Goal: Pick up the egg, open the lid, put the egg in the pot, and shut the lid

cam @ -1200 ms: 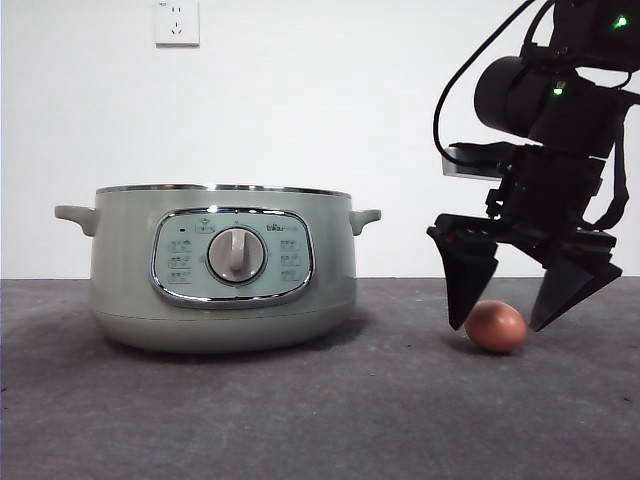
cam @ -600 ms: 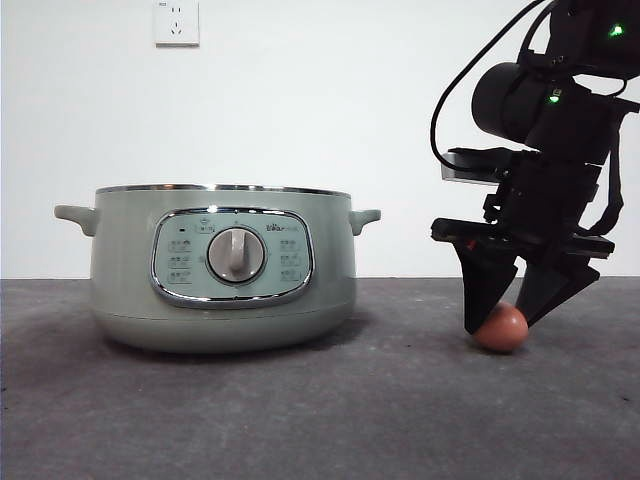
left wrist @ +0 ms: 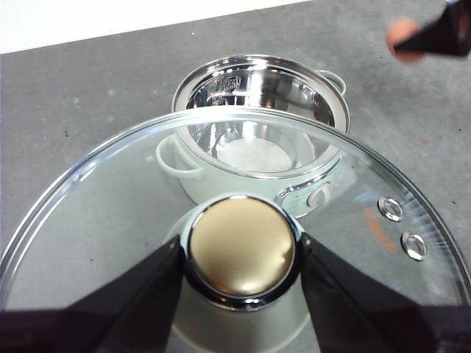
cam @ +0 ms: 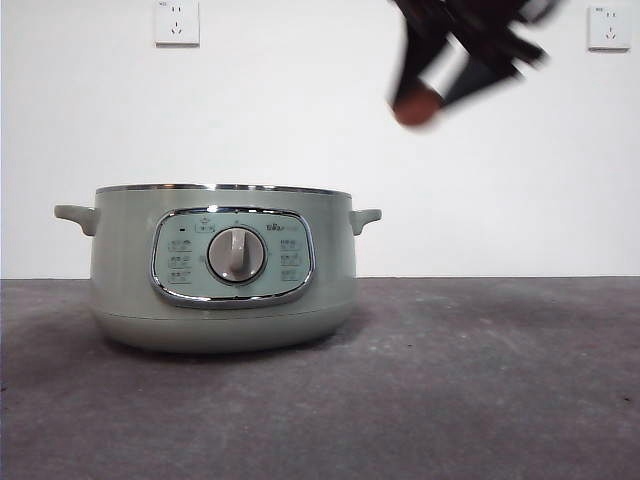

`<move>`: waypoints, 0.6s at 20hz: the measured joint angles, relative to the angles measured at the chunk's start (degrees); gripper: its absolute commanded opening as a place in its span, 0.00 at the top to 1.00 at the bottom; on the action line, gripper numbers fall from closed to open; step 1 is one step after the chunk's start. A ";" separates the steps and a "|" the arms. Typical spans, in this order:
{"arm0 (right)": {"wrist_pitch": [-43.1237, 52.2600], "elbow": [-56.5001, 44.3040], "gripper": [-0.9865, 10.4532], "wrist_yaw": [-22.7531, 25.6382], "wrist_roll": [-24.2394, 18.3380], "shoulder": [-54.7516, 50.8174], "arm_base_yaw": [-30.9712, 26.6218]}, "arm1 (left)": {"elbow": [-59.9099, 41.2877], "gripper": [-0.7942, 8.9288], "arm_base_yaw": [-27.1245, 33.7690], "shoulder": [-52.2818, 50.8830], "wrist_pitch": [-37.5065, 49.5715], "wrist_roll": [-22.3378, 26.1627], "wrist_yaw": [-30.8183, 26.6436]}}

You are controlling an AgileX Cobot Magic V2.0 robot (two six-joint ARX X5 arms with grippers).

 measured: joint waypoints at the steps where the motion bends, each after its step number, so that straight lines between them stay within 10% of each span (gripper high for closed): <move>1: 0.33 4.79 0.93 -0.07 -0.17 1.97 2.64 | 0.00 0.92 0.00 0.02 0.00 0.00 0.00; 12: -10.32 39.78 0.93 0.00 -4.24 35.58 12.04 | 0.00 0.92 0.00 -0.02 -0.02 0.00 0.17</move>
